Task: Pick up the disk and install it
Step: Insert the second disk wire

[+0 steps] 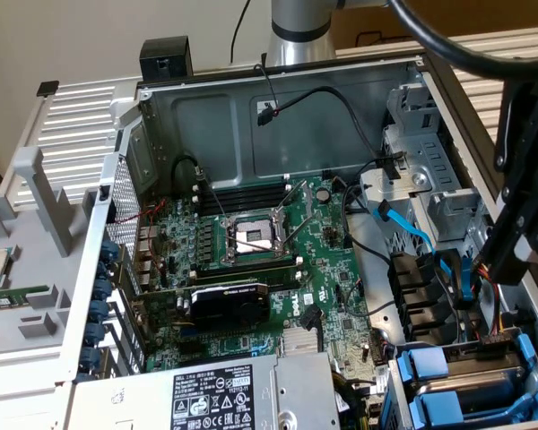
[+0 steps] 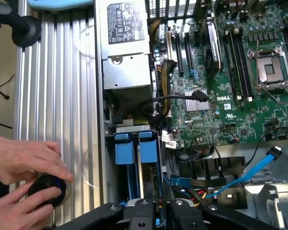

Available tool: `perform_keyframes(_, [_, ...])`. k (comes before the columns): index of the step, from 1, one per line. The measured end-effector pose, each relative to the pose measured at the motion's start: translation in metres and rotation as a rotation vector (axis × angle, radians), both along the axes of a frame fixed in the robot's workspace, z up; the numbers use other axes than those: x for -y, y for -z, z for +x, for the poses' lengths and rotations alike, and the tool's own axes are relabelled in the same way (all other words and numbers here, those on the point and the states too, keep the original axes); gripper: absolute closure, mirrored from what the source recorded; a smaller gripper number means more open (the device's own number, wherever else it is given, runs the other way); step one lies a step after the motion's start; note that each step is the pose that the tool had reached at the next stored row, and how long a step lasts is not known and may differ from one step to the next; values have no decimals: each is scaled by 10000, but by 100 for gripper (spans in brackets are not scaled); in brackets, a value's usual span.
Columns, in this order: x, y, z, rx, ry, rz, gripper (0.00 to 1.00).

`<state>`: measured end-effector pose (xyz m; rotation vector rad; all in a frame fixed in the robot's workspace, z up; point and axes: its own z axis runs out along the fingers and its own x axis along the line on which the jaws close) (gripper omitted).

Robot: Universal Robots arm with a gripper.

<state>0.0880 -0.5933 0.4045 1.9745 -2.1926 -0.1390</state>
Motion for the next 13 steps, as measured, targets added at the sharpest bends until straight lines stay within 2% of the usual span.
perform_keyframes(3, [0, 2, -1, 0, 1, 1, 64])
perform_keyframes(4, [0, 2, -1, 0, 1, 0, 64])
perform_keyframes(6, [0, 7, -1, 0, 1, 2, 53])
perform_keyframes(7, [0, 14, -1, 2, 2, 4, 53])
perform_keyframes(8, [0, 25, -2, 12, 14, 4, 46])
perform_keyframes(11, [2, 62, -2, 33, 95, 34, 46])
perform_keyframes(12, [3, 71, -2, 36, 130, 58, 46])
perform_keyframes(13, [4, 79, -2, 37, 180, 108, 46])
